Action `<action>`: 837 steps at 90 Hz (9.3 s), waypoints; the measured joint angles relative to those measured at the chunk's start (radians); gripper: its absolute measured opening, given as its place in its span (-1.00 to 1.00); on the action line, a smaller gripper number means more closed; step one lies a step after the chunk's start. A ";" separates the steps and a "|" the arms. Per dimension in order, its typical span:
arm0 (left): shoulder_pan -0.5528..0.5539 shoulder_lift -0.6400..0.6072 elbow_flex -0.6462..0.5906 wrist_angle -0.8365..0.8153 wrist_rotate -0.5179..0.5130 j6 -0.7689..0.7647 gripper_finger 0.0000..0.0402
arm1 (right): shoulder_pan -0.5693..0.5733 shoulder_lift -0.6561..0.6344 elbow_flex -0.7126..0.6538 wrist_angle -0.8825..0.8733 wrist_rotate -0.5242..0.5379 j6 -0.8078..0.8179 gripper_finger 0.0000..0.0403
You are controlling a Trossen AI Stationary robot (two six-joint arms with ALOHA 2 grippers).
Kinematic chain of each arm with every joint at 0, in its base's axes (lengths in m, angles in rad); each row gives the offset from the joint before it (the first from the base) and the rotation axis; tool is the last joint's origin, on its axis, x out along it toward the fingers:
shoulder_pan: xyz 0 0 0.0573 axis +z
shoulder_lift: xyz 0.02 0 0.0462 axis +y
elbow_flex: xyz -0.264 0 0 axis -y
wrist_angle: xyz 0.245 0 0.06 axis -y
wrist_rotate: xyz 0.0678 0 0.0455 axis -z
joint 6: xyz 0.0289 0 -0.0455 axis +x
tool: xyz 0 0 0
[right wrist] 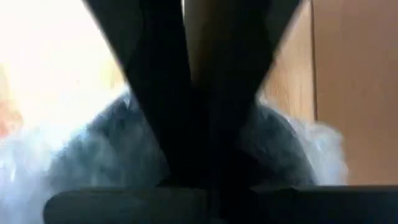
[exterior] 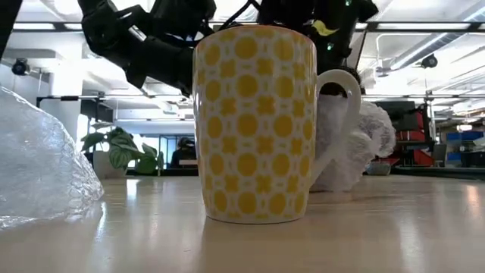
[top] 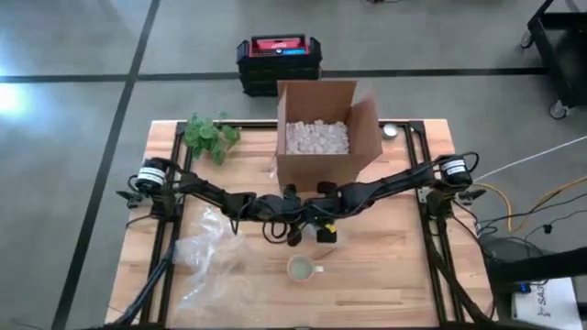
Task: Wrap mug
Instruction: Wrap the purple mug with bubble wrap, then put the wrapped purple mug into the box
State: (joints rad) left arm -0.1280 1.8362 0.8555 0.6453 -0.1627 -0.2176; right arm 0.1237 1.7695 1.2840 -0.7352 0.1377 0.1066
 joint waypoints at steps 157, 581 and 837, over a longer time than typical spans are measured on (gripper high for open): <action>-0.017 -0.035 0.076 -0.063 0.083 0.034 -1.00 | 0.041 -0.096 -0.186 0.271 -0.007 0.082 -0.99; -0.017 -0.005 0.092 -0.143 0.093 0.037 -1.00 | 0.012 -0.059 -0.162 0.227 -0.160 0.053 -0.99; -0.023 -0.033 0.097 -0.175 0.113 -0.041 -1.00 | 0.117 -0.055 -0.140 0.113 -0.136 -0.226 -0.87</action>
State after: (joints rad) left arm -0.1509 1.8030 0.9520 0.4698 -0.0500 -0.2584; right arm 0.2405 1.7146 1.1440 -0.6221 0.0012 -0.1189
